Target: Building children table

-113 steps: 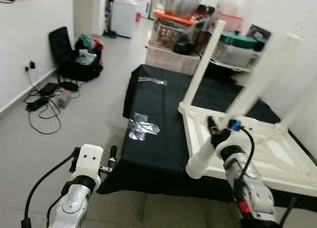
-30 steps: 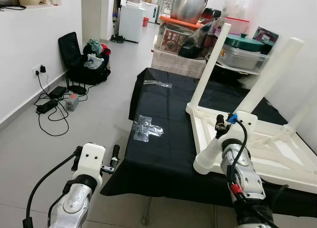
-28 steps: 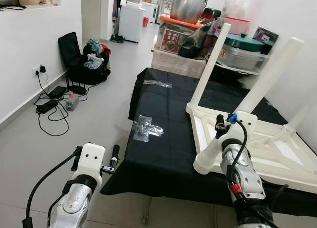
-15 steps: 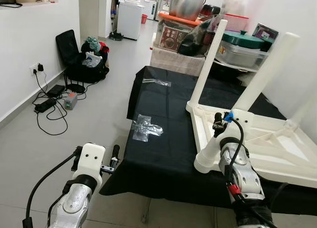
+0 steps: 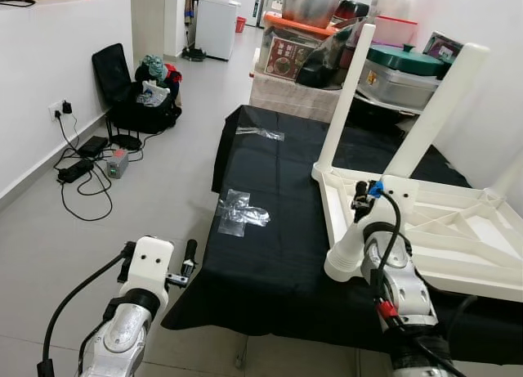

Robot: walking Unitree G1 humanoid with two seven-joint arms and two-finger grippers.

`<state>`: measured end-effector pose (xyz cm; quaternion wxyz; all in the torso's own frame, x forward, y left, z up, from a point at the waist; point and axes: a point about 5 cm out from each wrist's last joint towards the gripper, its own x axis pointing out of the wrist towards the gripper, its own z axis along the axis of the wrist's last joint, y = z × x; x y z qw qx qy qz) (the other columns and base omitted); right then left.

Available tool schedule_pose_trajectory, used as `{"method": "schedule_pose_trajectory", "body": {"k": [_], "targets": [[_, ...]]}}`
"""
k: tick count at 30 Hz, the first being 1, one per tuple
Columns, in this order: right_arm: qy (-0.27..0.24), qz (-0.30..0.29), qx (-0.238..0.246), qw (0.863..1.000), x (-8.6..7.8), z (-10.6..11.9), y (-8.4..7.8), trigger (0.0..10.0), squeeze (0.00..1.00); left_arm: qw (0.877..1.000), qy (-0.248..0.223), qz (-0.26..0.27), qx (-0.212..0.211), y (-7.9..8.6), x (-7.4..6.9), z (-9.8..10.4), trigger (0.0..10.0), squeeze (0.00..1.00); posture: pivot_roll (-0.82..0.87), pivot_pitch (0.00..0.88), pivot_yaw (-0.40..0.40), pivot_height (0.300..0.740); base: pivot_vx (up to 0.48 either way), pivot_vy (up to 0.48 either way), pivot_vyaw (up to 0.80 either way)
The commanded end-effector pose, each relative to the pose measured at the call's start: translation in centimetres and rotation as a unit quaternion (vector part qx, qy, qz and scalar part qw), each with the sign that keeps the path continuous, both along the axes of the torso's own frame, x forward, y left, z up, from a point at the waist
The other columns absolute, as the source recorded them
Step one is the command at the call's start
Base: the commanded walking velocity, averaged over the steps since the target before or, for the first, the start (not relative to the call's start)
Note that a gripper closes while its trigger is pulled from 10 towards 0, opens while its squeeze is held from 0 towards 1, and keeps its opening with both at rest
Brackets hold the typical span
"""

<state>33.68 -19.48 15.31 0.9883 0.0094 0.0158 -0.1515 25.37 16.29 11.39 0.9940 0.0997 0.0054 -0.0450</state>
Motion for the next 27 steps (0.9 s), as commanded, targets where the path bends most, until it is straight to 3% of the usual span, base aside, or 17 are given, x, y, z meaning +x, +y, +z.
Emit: {"method": "schedule_pose_trajectory", "body": {"k": [1,5,7,8,9,13,22,24,25,26,27], "targets": [[0.139,-0.033,-0.045,0.989,-1.4,-5.0,-2.3,10.0,0.00,1.000,0.011,-0.009,-0.004,-0.6,0.0,-0.5,10.0,0.00,0.12,0.000,-0.195,0.740,0.000,0.000,0.00],[0.125,-0.037,-0.003,0.991,-1.1,-4.4,-2.5,10.0,0.00,1.000,0.011,-0.009,-0.004,-0.6,0.0,-0.5,10.0,0.00,0.12,0.000,-0.195,0.740,0.000,0.000,0.00],[0.107,-0.037,0.074,0.991,-0.6,-3.6,-2.7,10.0,0.00,1.000,0.012,-0.009,-0.003,-0.6,0.0,-0.5,10.0,0.00,0.12,0.000,-0.195,0.740,0.000,0.000,0.00],[0.107,-0.037,0.074,0.991,-0.6,-3.6,-2.7,10.0,0.00,1.000,0.012,-0.009,-0.003,-0.6,0.0,-0.5,10.0,0.00,0.12,0.000,-0.195,0.740,0.000,0.000,0.00],[0.097,-0.035,0.105,0.989,-0.3,-3.2,-2.8,10.0,0.00,1.000,0.012,-0.010,-0.003,-0.6,0.0,-0.5,10.0,0.00,0.12,0.000,-0.194,0.740,0.000,0.000,0.00],[0.080,-0.028,0.116,0.990,0.1,-2.4,-3.0,10.0,0.00,1.000,0.012,-0.010,-0.003,-0.6,0.0,-0.5,10.0,0.00,0.12,0.000,-0.194,0.740,0.000,0.000,0.00],[0.063,0.007,0.091,0.994,0.3,-1.6,-2.5,10.0,0.00,1.000,0.008,-0.011,-0.007,-0.4,0.0,-0.3,10.0,0.00,0.12,0.000,-0.187,0.740,0.000,0.000,0.00],[0.029,0.043,0.026,0.998,0.3,-0.4,-1.8,10.0,0.00,1.000,0.007,-0.010,-0.006,-0.4,0.1,-0.3,10.0,0.00,0.12,0.000,-0.184,0.740,0.000,0.000,0.00],[0.029,0.043,0.026,0.998,0.3,-0.4,-1.8,10.0,0.00,1.000,0.007,-0.010,-0.006,-0.4,0.1,-0.3,10.0,0.00,0.12,0.000,-0.184,0.740,0.000,0.000,0.00],[-0.019,0.084,-0.055,0.995,0.3,1.4,-1.0,10.0,0.00,1.000,0.008,-0.010,-0.006,-0.4,0.1,-0.3,10.0,0.00,0.11,0.000,-0.181,0.740,0.000,0.000,0.00],[-0.019,0.084,-0.055,0.995,0.3,1.4,-1.0,10.0,0.00,1.000,0.008,-0.010,-0.006,-0.4,0.1,-0.3,10.0,0.00,0.11,0.000,-0.181,0.740,0.000,0.000,0.00]]}}
